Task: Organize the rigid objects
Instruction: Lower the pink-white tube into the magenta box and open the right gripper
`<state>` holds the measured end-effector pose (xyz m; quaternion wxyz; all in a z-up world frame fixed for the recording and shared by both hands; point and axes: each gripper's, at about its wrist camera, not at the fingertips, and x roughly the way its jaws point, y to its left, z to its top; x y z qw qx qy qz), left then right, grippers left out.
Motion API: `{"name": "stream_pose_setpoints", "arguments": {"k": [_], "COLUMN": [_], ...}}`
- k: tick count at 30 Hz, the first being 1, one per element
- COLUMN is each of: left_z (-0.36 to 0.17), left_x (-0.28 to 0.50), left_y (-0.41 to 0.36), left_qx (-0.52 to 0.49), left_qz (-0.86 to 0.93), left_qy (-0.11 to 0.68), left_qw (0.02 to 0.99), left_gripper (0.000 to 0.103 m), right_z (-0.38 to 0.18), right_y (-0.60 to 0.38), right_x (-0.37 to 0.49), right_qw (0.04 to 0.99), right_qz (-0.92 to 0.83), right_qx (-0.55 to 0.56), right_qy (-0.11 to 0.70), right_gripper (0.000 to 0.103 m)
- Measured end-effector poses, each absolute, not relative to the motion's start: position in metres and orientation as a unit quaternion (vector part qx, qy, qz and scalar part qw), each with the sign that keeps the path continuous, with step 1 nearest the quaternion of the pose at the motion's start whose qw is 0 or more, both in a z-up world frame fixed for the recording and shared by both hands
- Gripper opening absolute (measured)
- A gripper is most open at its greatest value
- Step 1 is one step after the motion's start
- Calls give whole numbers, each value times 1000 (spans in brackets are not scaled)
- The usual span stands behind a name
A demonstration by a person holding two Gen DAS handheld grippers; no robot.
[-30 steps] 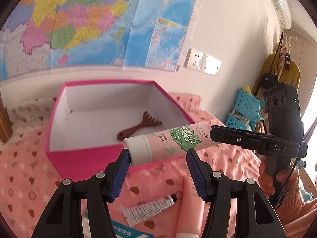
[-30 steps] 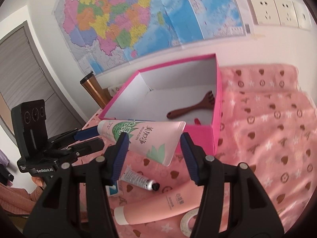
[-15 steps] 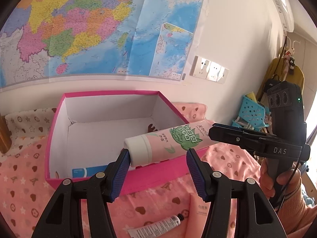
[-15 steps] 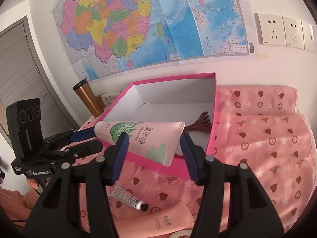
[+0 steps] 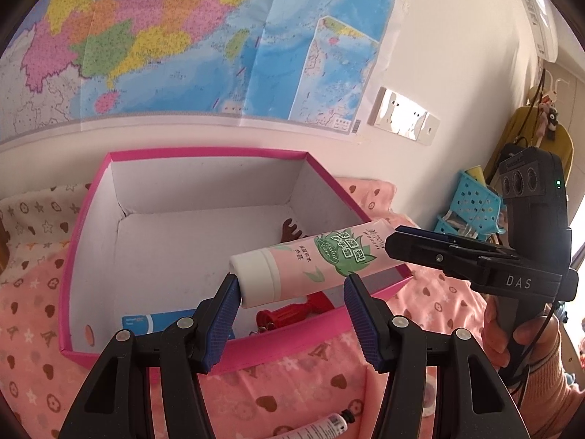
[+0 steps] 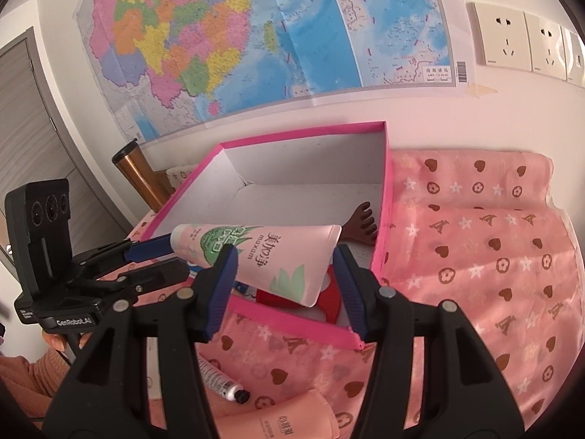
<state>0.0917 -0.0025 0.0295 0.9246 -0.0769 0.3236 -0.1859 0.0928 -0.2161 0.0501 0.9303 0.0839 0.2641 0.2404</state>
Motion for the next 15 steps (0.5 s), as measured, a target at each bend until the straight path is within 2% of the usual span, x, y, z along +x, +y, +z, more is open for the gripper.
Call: {"name": "stream_pose_setpoints", "arguments": {"k": [15], "left_z": [13], "left_x": [114], "left_y": [-2], "left_qx": [-80], "left_qz": [-174], "left_qy": [354], "left_qw": [915], "left_gripper": [59], "right_z": [40], "right_y": [-208], "right_x": [106], "right_qw": [934], "right_qz": [214], "right_qx": [48], "right_qy": [283], "right_gripper": [57]}}
